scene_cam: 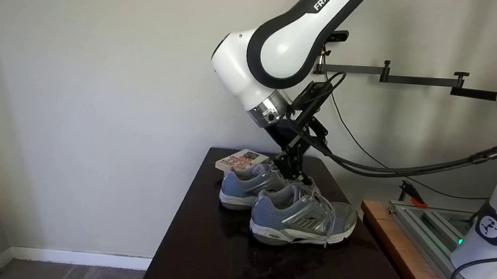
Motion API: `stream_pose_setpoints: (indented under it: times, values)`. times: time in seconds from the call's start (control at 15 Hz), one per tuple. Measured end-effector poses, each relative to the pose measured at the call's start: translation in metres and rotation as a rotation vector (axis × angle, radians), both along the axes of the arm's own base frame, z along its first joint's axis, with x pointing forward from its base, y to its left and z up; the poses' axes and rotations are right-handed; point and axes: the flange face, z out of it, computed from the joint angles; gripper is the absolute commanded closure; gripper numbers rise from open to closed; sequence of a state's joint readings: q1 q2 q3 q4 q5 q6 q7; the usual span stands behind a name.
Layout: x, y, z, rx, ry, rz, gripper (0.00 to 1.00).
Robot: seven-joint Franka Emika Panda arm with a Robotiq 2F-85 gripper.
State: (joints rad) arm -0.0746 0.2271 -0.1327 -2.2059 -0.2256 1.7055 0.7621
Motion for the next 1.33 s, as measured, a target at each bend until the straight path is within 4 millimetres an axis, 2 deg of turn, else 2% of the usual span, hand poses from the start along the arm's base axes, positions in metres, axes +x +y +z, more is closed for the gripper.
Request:
stream_pose_setpoints:
  times: [0.67, 1.33]
  values:
    - [0.001, -0.001, -0.011, -0.006, 0.008, 0.020, 0.00]
    - [-0.014, 0.003, -0.017, 0.014, 0.182, 0.058, 0.00]
